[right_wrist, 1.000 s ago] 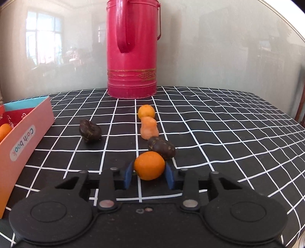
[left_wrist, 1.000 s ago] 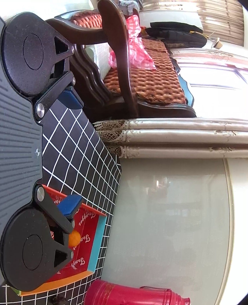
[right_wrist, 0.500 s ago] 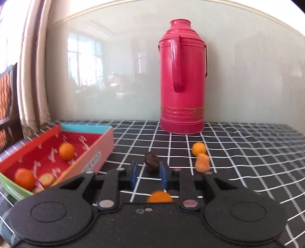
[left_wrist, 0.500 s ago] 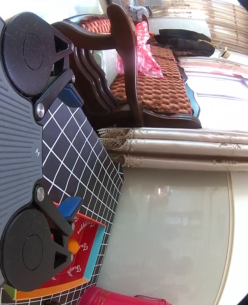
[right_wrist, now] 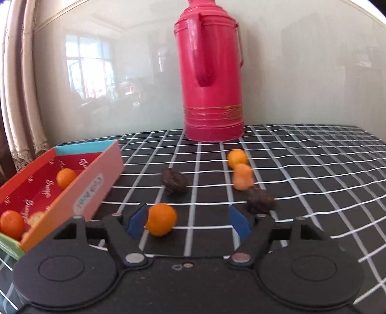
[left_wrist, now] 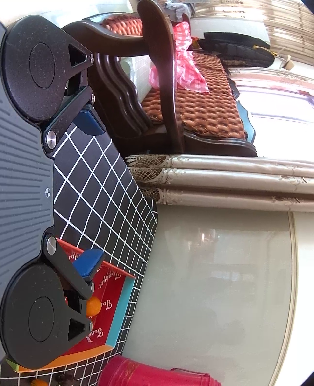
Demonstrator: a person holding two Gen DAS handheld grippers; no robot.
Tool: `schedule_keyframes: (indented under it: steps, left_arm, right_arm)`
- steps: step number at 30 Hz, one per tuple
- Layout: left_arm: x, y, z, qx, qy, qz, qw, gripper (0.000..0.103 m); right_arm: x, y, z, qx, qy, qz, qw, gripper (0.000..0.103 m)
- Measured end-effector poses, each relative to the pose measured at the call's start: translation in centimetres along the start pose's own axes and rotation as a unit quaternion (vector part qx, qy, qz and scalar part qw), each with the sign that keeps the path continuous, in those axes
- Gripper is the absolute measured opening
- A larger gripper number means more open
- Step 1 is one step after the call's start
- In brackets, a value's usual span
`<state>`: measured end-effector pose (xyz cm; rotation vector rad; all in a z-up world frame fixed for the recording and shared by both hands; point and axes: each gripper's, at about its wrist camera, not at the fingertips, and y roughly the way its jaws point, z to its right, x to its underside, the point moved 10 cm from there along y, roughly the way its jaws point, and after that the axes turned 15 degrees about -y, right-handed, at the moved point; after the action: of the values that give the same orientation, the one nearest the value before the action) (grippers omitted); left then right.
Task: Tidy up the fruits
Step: 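Lower the right gripper onto a small mandarin orange and close on it, then carry the small mandarin over the box and open the right gripper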
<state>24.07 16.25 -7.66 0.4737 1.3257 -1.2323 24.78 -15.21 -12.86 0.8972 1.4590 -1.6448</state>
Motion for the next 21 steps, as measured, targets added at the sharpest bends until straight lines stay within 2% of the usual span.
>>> schedule_keyframes:
  steps: [1, 4, 5, 6, 10, 13, 15, 21]
  left_arm:
    - [0.0, -0.1, 0.1, 0.0, 0.004, 0.002, 1.0, 0.1]
    - [-0.1, -0.2, 0.0, -0.005, 0.009, 0.008, 0.9999, 0.1]
    - [-0.2, -0.2, -0.1, -0.007, 0.009, 0.008, 0.9999, 0.1]
    - [-0.2, -0.1, -0.2, -0.008, 0.007, 0.007, 0.9999, 0.1]
    - [-0.2, 0.2, -0.4, -0.012, 0.005, 0.003, 0.9999, 0.1]
    - [0.0, 0.3, -0.1, -0.009, 0.005, -0.001, 0.9999, 0.1]
    - [0.1, 0.3, 0.2, -0.006, 0.009, 0.0, 0.9999, 0.101]
    - [0.1, 0.2, 0.6, -0.005, 0.013, 0.002, 0.9999, 0.101]
  right_arm:
    - [0.0, 0.3, -0.6, -0.012, 0.0, -0.004, 1.0, 0.058]
    - [0.0, 1.2, -1.9, -0.02, -0.016, -0.014, 1.0, 0.052]
    - [0.0, 1.5, -2.2, -0.023, -0.023, -0.02, 0.999, 0.042]
    - [-0.1, 1.6, -2.4, -0.025, -0.025, -0.025, 0.999, 0.038]
    - [-0.3, 2.3, -2.0, -0.018, -0.022, -0.041, 0.999, 0.039]
    - [-0.2, 3.0, -1.8, -0.028, -0.021, -0.052, 0.998, 0.035]
    - [-0.2, 2.8, -2.1, -0.036, -0.022, -0.046, 0.998, 0.025]
    - [-1.2, 1.1, -2.8, -0.046, -0.03, -0.009, 0.998, 0.024]
